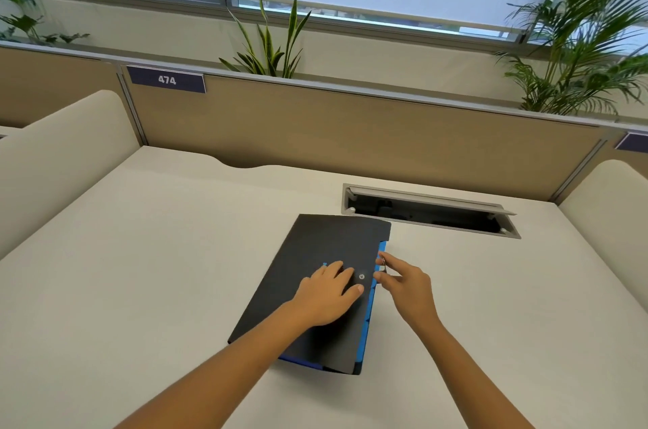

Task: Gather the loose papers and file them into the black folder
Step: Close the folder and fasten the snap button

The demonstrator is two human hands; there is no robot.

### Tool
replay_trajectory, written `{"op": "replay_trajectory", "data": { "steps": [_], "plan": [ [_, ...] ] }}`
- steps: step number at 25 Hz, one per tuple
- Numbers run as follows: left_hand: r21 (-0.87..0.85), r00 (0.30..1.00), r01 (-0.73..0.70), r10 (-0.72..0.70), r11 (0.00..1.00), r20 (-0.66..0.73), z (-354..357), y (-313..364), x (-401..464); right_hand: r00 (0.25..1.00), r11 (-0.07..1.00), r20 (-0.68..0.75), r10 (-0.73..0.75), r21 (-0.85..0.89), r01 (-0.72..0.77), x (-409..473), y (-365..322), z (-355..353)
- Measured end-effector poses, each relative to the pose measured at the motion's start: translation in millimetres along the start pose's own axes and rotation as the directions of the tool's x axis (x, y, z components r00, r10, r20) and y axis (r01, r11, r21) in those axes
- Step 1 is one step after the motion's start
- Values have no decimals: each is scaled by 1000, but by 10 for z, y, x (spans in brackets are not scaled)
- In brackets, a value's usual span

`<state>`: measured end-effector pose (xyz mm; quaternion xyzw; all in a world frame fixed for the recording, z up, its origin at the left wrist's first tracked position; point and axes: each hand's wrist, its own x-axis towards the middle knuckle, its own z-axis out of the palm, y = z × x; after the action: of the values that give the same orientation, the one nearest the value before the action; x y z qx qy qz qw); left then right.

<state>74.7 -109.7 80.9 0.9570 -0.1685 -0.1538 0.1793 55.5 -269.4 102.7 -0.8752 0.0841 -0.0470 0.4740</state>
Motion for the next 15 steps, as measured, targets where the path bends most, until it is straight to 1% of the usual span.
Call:
{"op": "replay_trajectory", "data": {
  "steps": [3, 5, 7, 10, 12, 15],
  "plan": [
    [120, 1000, -2, 4, 993, -11, 124, -326, 144, 999, 999, 15, 34, -14, -33, 200, 184, 58],
    [168, 999, -17, 23, 986, -35, 201, -508, 185, 998, 998, 24, 58, -6, -58, 300, 305, 122],
    [197, 995, -58, 72, 979, -66, 254, -623, 219, 997, 997, 19, 79, -7, -79, 370, 410, 201],
    [289, 978, -107, 153, 951, -142, 319, -735, 255, 996, 996, -43, 77, -38, -79, 404, 525, 315],
    [299, 971, -96, 156, 949, -181, 395, -782, 256, 997, 987, -46, 60, -148, -66, 406, 605, 403],
    [279, 965, -80, 144, 957, -218, 507, -774, 245, 997, 946, 71, 29, -323, -4, 377, 724, 544]
  ]
}}
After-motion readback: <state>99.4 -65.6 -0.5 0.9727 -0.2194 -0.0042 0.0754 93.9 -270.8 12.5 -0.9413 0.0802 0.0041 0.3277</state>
